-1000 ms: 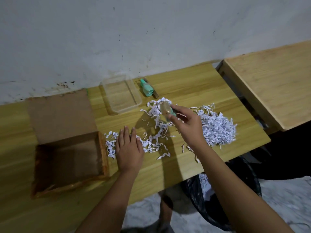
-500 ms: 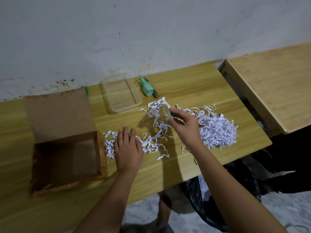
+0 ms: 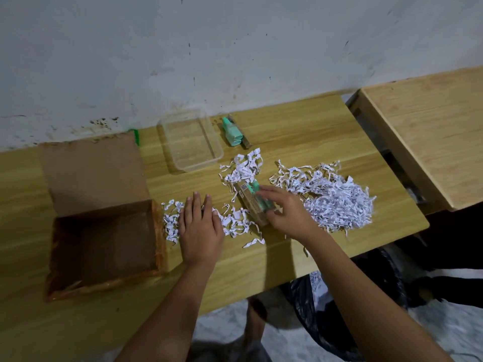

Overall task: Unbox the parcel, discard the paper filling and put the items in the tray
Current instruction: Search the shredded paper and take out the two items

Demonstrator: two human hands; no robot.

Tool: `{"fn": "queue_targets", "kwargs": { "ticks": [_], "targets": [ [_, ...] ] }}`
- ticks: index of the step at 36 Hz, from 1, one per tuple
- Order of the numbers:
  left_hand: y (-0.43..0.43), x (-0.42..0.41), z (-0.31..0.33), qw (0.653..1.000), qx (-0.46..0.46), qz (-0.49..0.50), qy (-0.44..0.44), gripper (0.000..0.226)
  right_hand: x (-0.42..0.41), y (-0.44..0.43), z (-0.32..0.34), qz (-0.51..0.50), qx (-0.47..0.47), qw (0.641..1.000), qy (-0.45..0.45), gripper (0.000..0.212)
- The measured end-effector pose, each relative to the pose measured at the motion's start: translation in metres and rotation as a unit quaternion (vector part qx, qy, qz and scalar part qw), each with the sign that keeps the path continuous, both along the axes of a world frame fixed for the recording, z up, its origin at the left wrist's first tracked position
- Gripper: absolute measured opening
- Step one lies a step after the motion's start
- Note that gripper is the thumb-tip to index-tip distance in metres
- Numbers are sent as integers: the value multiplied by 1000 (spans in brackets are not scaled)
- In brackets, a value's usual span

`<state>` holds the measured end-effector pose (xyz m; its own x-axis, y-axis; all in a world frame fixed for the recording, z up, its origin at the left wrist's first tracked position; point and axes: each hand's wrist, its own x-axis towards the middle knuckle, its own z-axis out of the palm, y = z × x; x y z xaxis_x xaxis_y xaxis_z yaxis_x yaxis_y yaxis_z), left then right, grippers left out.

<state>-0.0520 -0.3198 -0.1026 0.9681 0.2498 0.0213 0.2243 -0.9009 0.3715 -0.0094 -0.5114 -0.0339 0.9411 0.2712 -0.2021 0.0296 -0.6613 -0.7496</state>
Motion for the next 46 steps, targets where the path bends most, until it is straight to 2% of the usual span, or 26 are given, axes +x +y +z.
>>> {"fn": "queue_targets", "kwargs": {
  "ticks": [2, 7, 14, 22, 24, 29, 34, 41, 44, 46],
  "targets": [
    [1, 0, 1, 1000, 3, -1, -1, 54, -4, 4, -4, -43, 2, 999, 8, 50],
    [0, -1, 1, 1000, 9, -3, 2, 55, -10, 25, -16, -103, -83, 991, 13, 81],
    [3, -1, -1, 1000, 10, -4, 4, 53, -7, 22, -13, -159, -47, 985, -42, 66],
    [2, -1, 2, 1000, 7, -11, 14, 55, -2, -10, 41, -191, 10, 975, -112, 62],
    [2, -1, 4, 1000, 11, -11, 18, 55, 8, -17, 56, -164, -17, 977, -139, 60],
    [1, 0, 4, 1000, 14, -1, 25, 54, 40, -23, 69, -64, -100, 983, -137, 59],
    [2, 1, 4, 1000, -6, 4, 17, 53, 50, -16, 49, -26, -81, 993, -85, 58],
    [1, 5, 19, 994, -79, 42, -59, 48, 46, -5, 17, 88, -76, 993, -28, 56],
    [-4, 12, 25, 993, -88, -39, -64, 50, 48, -4, 9, 113, -69, 991, -24, 57],
    [-9, 19, 26, 989, -77, -121, -33, 54, 49, -5, 7, 123, -70, 990, -24, 58]
  ]
}}
